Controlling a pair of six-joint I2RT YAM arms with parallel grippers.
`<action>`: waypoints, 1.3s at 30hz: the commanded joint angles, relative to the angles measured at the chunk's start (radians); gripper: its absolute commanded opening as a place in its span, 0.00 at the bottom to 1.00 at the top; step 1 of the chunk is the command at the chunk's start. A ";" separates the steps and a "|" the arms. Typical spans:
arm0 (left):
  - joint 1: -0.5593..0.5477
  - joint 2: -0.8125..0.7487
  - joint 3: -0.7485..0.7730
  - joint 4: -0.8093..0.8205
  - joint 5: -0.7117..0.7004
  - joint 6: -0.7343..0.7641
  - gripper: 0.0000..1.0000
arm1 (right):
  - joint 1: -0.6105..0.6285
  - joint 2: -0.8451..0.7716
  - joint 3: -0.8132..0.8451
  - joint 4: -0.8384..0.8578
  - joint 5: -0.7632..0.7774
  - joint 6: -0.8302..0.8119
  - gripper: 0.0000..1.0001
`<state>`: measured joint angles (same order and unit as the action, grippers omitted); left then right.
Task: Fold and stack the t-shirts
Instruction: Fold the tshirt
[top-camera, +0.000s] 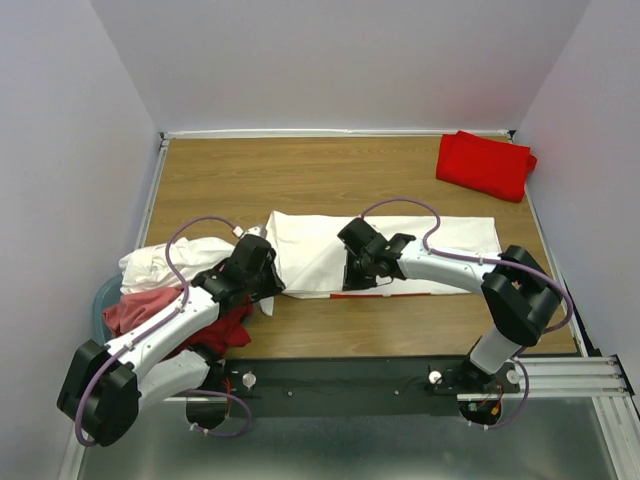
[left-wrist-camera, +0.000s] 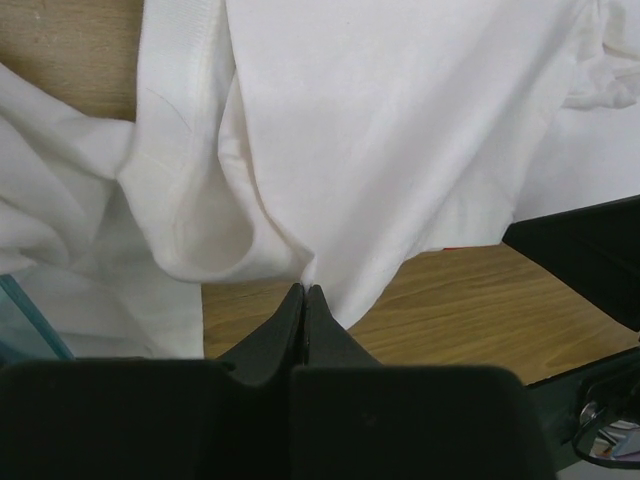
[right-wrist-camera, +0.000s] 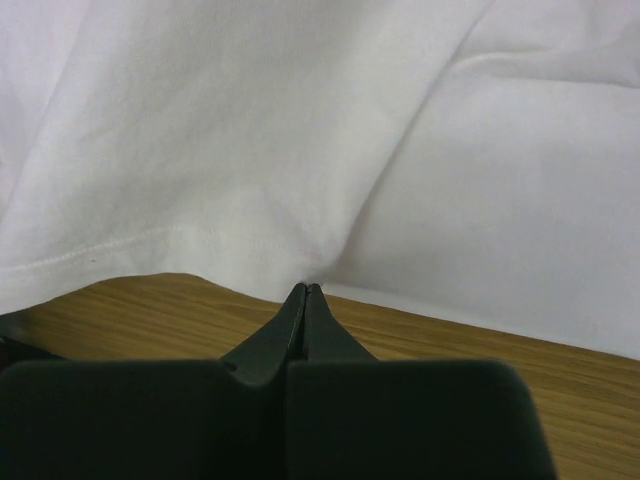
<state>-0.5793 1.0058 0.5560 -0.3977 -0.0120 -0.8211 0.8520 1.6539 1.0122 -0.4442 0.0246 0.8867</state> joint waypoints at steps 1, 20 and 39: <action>-0.016 0.017 0.016 -0.053 -0.045 -0.029 0.00 | 0.010 -0.006 -0.011 -0.028 0.023 0.012 0.00; -0.034 0.111 0.208 0.005 -0.060 0.025 0.98 | -0.020 -0.118 0.026 -0.122 0.152 -0.023 0.75; -0.077 0.634 0.360 0.240 0.031 0.143 0.98 | -0.505 -0.324 -0.269 -0.111 0.178 -0.213 0.91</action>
<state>-0.6521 1.5818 0.8841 -0.2089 0.0071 -0.7197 0.3519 1.3308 0.8043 -0.5488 0.1982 0.6914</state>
